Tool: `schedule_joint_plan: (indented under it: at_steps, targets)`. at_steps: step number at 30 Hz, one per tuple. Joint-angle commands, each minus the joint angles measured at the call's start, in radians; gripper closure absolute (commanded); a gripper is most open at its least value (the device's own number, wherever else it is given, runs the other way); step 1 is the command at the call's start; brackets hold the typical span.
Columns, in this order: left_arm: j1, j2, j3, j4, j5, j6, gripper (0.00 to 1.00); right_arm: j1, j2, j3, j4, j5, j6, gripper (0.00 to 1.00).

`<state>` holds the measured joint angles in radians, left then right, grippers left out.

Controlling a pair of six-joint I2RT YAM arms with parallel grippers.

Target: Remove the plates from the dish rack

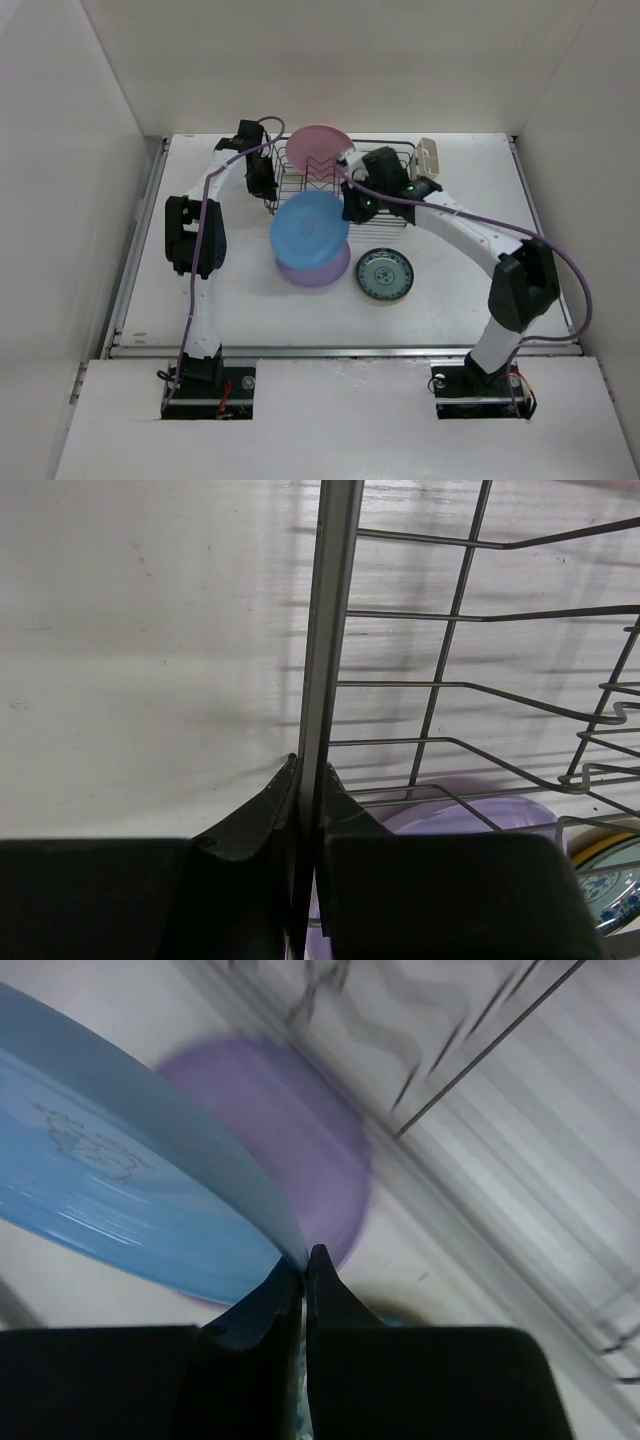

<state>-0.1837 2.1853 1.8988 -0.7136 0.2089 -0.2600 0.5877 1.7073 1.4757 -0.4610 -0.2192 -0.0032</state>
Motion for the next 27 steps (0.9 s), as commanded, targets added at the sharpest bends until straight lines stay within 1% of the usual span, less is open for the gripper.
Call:
schedule_joint_plan:
  at_steps: [1,2,4,5,6,7,8,9,10,12,13,17,18,21,22,23,24,25,26,27]
  targets:
    - [0.010,0.005,0.011,-0.046,-0.051,-0.039,1.00,0.046,0.012,-0.035,-0.071,-0.131,0.028,1.00]
    - [0.010,0.005,0.011,-0.046,-0.051,-0.039,1.00,0.046,0.041,-0.035,-0.071,-0.131,0.028,0.98]
    - [0.010,-0.004,0.011,-0.046,-0.051,-0.039,1.00,0.046,0.074,-0.025,-0.071,-0.111,0.049,0.87]
    - [0.010,-0.004,0.011,-0.046,-0.051,-0.039,1.00,0.046,0.090,-0.006,-0.071,-0.098,0.049,0.82]
    - [0.010,-0.004,0.011,-0.046,-0.051,-0.030,1.00,0.055,0.119,0.004,-0.085,-0.085,0.049,0.66]
    - [0.010,-0.015,0.011,-0.046,-0.060,-0.030,1.00,0.055,0.132,0.017,-0.085,-0.068,0.049,0.59]
    - [0.010,-0.015,0.002,-0.037,-0.060,-0.030,1.00,0.055,0.141,0.027,-0.100,-0.051,0.049,0.56]
    - [0.010,-0.015,0.002,-0.037,-0.060,-0.030,1.00,0.055,0.141,0.047,-0.113,-0.027,0.049,0.44]
    - [0.010,-0.024,0.002,-0.037,-0.060,-0.030,1.00,0.055,0.141,0.058,-0.113,-0.014,0.049,0.39]
    - [0.010,-0.024,0.002,-0.037,-0.060,-0.030,1.00,0.055,0.129,0.081,-0.122,0.026,0.049,0.38]
    - [0.010,-0.024,0.002,-0.037,-0.060,-0.030,1.00,0.055,0.114,0.090,-0.122,0.040,0.049,0.35]
    - [0.010,-0.015,0.002,-0.037,-0.060,-0.030,1.00,0.055,0.089,0.156,-0.102,0.050,0.049,0.34]
    - [0.010,-0.015,0.002,-0.037,-0.060,-0.030,1.00,0.055,0.063,0.166,-0.052,0.073,0.049,0.30]
    - [0.010,-0.004,0.002,-0.037,-0.060,-0.030,1.00,0.055,0.052,0.175,0.077,0.173,0.058,0.25]
    - [0.010,-0.004,0.011,-0.037,-0.060,-0.021,1.00,0.055,0.064,0.192,0.152,0.245,0.058,0.23]
    - [0.010,-0.004,0.011,-0.037,-0.060,-0.021,1.00,0.031,0.108,0.242,0.171,0.271,0.069,0.23]
    - [0.010,-0.004,0.011,-0.046,-0.060,-0.021,1.00,0.018,0.144,0.285,0.171,0.280,0.069,0.23]
    - [0.010,-0.004,0.011,-0.046,-0.060,-0.021,1.00,0.006,0.182,0.343,0.104,0.281,0.069,0.23]
    - [0.010,-0.004,0.011,-0.046,-0.060,-0.021,1.00,-0.006,0.221,0.453,0.058,0.227,0.069,0.23]
    - [0.010,-0.004,0.011,-0.046,-0.060,-0.021,1.00,-0.006,0.268,0.481,0.021,0.199,0.057,0.25]
